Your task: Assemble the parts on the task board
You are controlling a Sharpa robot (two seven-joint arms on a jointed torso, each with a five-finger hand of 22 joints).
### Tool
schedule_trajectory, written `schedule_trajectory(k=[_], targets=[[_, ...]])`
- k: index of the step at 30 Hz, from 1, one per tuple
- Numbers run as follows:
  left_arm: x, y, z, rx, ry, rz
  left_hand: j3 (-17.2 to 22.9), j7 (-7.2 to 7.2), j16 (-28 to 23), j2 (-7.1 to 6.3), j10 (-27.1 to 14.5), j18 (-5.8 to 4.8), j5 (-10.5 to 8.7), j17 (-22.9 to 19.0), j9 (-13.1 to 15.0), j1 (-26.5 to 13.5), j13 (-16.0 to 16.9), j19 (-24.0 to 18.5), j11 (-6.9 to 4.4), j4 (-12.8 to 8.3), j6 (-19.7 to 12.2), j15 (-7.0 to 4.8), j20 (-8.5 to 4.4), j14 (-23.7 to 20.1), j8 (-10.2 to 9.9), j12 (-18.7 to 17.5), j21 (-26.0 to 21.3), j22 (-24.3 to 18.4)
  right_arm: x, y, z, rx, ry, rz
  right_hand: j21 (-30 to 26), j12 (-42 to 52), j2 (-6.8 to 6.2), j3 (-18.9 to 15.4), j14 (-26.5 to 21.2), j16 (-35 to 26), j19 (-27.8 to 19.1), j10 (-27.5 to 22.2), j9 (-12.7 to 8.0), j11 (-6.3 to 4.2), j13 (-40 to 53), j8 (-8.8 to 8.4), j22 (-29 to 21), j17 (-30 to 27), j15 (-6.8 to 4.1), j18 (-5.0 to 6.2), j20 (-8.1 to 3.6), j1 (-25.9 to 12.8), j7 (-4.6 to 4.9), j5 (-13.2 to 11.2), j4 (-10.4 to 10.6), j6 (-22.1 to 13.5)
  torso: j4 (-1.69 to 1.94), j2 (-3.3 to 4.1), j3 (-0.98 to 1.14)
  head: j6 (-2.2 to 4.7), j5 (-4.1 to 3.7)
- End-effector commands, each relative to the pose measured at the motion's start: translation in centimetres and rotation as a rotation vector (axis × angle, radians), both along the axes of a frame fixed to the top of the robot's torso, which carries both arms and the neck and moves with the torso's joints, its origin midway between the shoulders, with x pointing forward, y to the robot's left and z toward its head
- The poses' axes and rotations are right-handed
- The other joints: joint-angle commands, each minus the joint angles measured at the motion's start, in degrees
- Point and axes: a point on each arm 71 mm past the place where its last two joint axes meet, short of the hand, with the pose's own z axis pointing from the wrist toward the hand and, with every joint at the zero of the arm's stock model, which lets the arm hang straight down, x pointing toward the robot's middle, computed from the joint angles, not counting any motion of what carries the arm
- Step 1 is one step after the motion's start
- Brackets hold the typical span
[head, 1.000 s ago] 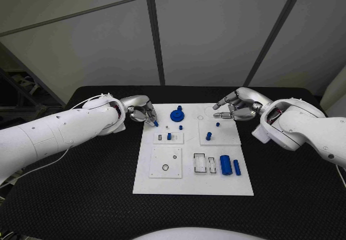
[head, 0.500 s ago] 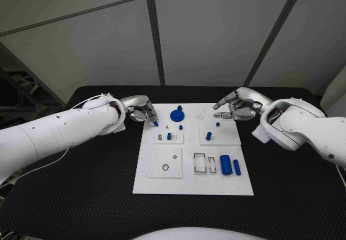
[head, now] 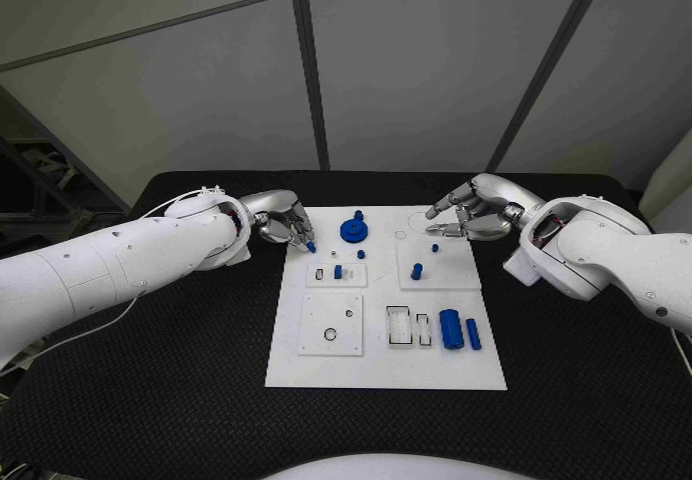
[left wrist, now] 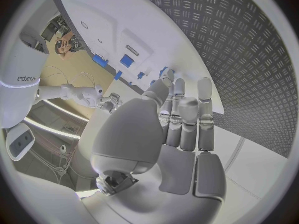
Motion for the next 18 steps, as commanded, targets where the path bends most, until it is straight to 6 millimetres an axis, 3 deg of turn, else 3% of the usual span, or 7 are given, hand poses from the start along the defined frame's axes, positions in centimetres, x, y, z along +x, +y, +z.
schedule_trajectory(k=[1,18], targets=[[0.09,-0.03,0.03,0.005,0.003,0.006,0.08,0.04,0.22,0.47,0.35,0.07,0.19,0.06,-0.01,0.33,0.06,0.17,-0.08,-0.36,0.07,0.15,0.4,0.25,0.23,-0.3,-0.35,0.05,-0.04,0.11,0.16,0.003,-0.007,0.009,-0.19,0.15,0.49,0.13,1.73,-0.4,2.85,0.03,0.07,-0.09,-0.04,0.16,10.13,-0.08,-0.16,0.47,-0.29,-0.25,0.06,0.09,0.35,0.24,0.0,0.0,0.01,-0.01,0.0],[0.35,-0.05,-0.01,0.01,-0.003,0.029,0.6,0.06,0.76,1.21,0.96,0.15,0.33,0.7,0.11,1.0,0.53,0.53,-0.22,-1.09,1.02,0.02,0.35,0.75,0.51,-0.08,-0.19,0.32,-0.04,0.14,0.15,0.003,-0.006,0.01,-0.19,0.15,0.49,0.13,1.73,-0.4,2.85,0.03,0.07,-0.09,-0.04,0.16,10.13,-0.08,-0.16,0.47,-0.29,-0.25,0.06,0.09,0.35,0.24,0.0,0.0,0.0,-0.16,-0.03]])
